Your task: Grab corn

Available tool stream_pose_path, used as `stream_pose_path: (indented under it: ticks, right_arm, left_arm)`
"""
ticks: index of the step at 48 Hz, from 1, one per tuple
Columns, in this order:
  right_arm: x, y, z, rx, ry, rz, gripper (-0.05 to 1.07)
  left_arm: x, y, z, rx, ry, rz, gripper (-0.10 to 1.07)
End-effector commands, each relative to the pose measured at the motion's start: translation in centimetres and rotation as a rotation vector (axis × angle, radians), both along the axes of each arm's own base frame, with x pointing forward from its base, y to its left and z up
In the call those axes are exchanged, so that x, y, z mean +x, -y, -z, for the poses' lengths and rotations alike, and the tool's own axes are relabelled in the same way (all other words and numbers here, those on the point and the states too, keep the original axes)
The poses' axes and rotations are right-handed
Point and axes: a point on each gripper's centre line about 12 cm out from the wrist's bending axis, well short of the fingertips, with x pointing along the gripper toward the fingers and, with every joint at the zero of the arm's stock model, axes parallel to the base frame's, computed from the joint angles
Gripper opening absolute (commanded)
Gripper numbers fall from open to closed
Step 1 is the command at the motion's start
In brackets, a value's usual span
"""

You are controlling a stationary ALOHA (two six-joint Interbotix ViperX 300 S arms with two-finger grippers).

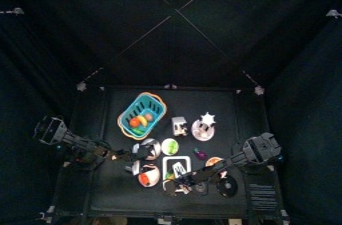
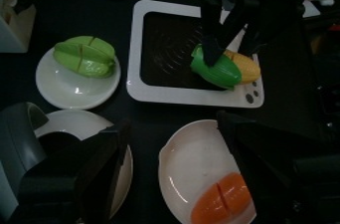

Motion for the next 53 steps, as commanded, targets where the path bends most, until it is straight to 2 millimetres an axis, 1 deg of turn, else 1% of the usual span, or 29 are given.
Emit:
stream_pose_path:
  ticks: [1,5,15,23,26,39,53]
  right_arm:
    - [0.4,0.7,-0.6,0.009,0.015,0.022,0.92]
    - [0.4,0.9,-0.6,0.018,0.013,0.035,0.92]
    - [-0.1,1.2,-2.0,0.056,0.029,0.06,0.92]
    - [0.2,1.3,-2.9,0.07,0.056,0.064,0.93]
    - [0.4,1.2,-2.8,0.068,0.062,0.058,0.93]
    - [0.9,1.3,-1.3,0.057,0.036,0.061,0.91]
    - [0.9,1.4,-1.3,0.057,0.034,0.066,0.91]
  left_arm:
    - [0.3,0.1,-0.5,0.0,0.017,-0.002,1.01]
    - [0.3,0.1,-0.5,-0.001,0.018,-0.003,1.01]
    - [0.3,0.1,-0.5,-0.001,0.018,-0.003,1.01]
    - [0.3,0.1,-0.6,-0.001,0.02,-0.002,1.01]
    - [0.3,0.1,-0.6,-0.001,0.02,-0.002,1.01]
    - [0.3,0.1,-0.5,0.0,0.018,-0.002,1.01]
    - [0.3,0.1,-0.6,-0.002,0.019,-0.003,1.01]
